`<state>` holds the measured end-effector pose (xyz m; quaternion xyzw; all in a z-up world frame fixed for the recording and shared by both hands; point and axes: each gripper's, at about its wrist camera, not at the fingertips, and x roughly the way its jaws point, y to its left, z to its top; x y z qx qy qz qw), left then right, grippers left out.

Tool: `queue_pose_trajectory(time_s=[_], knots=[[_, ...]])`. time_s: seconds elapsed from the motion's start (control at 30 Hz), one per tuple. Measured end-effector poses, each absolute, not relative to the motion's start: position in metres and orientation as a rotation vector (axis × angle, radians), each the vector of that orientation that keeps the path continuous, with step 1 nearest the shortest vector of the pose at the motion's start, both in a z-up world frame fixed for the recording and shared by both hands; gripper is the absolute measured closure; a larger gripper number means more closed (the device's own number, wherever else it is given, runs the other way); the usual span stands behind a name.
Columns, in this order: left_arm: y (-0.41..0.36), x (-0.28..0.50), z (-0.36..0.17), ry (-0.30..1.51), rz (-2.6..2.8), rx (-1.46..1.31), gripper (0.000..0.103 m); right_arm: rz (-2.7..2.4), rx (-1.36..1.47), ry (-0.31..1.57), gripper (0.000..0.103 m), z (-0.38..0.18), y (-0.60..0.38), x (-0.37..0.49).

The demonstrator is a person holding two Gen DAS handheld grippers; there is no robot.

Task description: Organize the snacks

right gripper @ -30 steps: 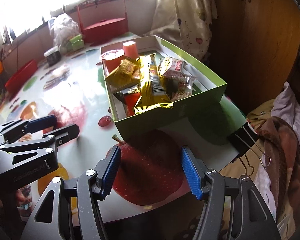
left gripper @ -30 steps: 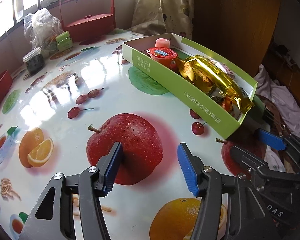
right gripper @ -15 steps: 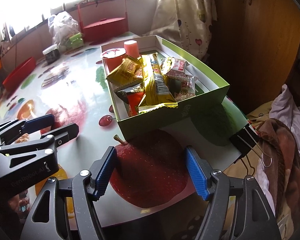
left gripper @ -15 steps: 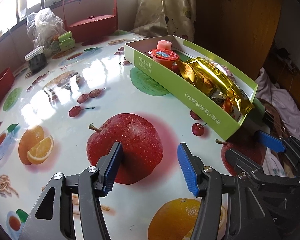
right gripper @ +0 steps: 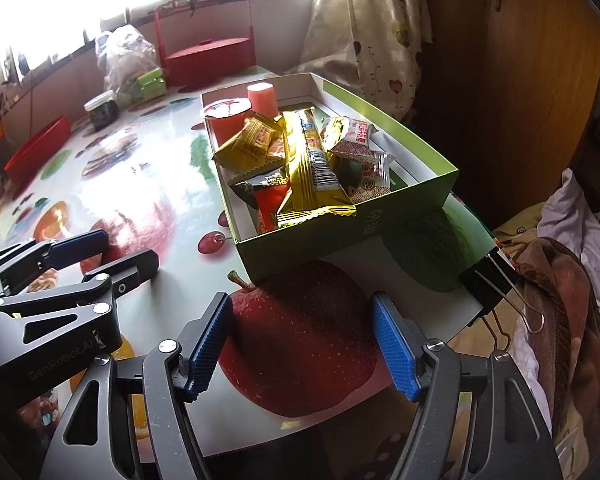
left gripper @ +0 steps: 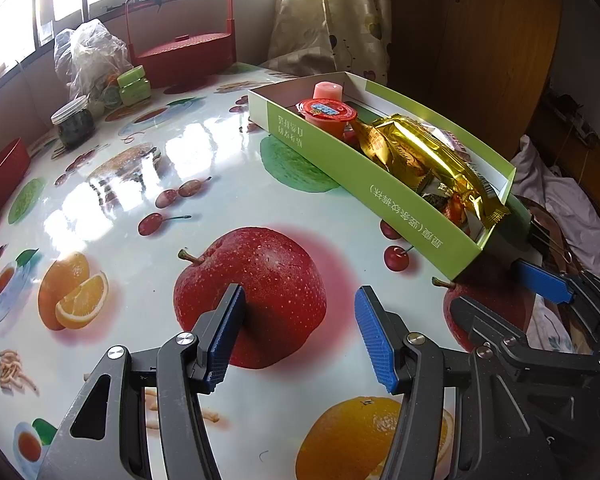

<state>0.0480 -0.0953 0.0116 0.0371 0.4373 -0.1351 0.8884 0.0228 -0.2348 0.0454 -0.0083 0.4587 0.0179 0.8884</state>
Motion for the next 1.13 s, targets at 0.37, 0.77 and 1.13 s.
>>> queue_pose_trajectory(time_s=[0.37,0.77,1.13], knots=[[-0.0956,0.0477,0.0118,0.906,-0.282,0.076,0.045,0.037,-0.018,0.952,0.032,0.0450,-0.2352,0.0228],[-0.0955,0.0478,0.0118,0.906,-0.281,0.077,0.045,0.038,-0.018,0.951,0.031,0.0447,-0.2350,0.0224],[-0.0966,0.0490,0.0137,0.906,-0.279,0.083,0.045,0.037,-0.018,0.950,0.031,0.0448,-0.2353,0.0223]])
